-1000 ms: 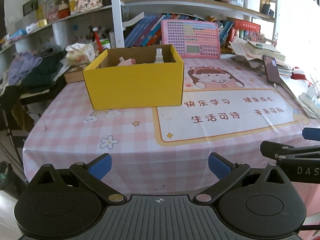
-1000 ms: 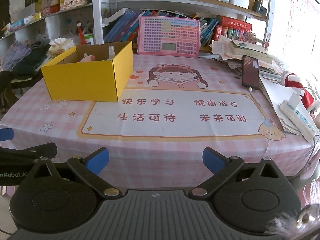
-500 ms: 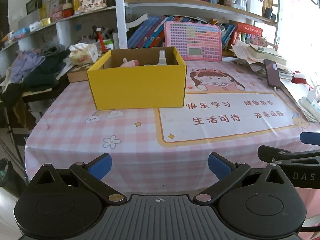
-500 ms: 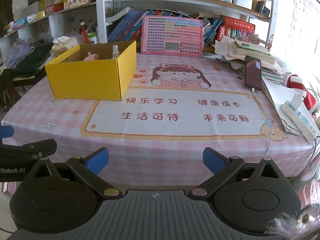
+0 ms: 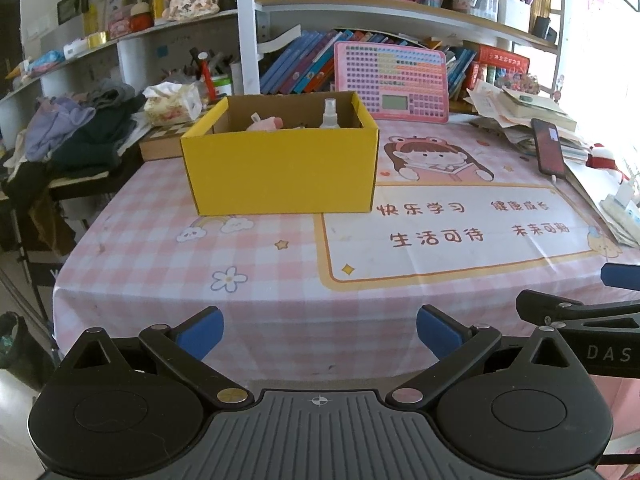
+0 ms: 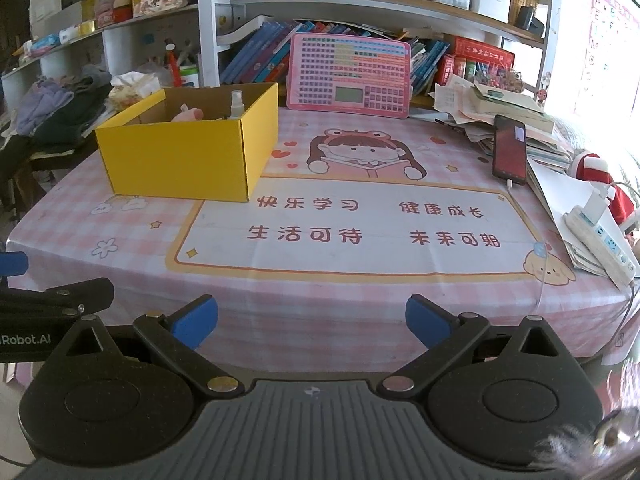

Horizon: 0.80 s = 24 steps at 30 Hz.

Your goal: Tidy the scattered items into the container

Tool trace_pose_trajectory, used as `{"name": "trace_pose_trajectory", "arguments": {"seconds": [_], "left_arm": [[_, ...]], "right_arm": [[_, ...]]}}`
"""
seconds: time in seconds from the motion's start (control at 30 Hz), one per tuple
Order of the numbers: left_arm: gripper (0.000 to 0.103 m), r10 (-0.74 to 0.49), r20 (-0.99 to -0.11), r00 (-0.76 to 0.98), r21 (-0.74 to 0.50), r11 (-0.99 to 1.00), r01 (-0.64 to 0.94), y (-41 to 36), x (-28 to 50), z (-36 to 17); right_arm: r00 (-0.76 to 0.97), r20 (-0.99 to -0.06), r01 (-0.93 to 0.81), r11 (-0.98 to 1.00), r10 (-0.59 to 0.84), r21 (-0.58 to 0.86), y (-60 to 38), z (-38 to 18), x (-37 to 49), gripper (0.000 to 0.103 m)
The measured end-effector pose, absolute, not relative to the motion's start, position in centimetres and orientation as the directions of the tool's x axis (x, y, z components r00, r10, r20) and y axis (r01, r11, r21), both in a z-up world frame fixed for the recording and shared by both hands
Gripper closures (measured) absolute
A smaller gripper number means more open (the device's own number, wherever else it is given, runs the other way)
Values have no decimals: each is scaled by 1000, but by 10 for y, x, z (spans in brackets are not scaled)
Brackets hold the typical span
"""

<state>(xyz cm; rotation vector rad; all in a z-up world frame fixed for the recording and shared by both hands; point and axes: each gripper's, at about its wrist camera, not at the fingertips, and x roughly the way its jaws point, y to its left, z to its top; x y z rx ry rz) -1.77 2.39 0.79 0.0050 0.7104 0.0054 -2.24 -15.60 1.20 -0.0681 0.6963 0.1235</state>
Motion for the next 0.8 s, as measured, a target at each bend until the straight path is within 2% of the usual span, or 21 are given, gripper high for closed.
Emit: {"name": "trace_pose_trajectory", "arguments": {"seconds": [0.8], "left_arm": [[0,-23,-664,748,-29,1000,5,27,-16,4]], "right_arm": [[749,-655,-146,989,99,-18,-159,7,-20,1]]}}
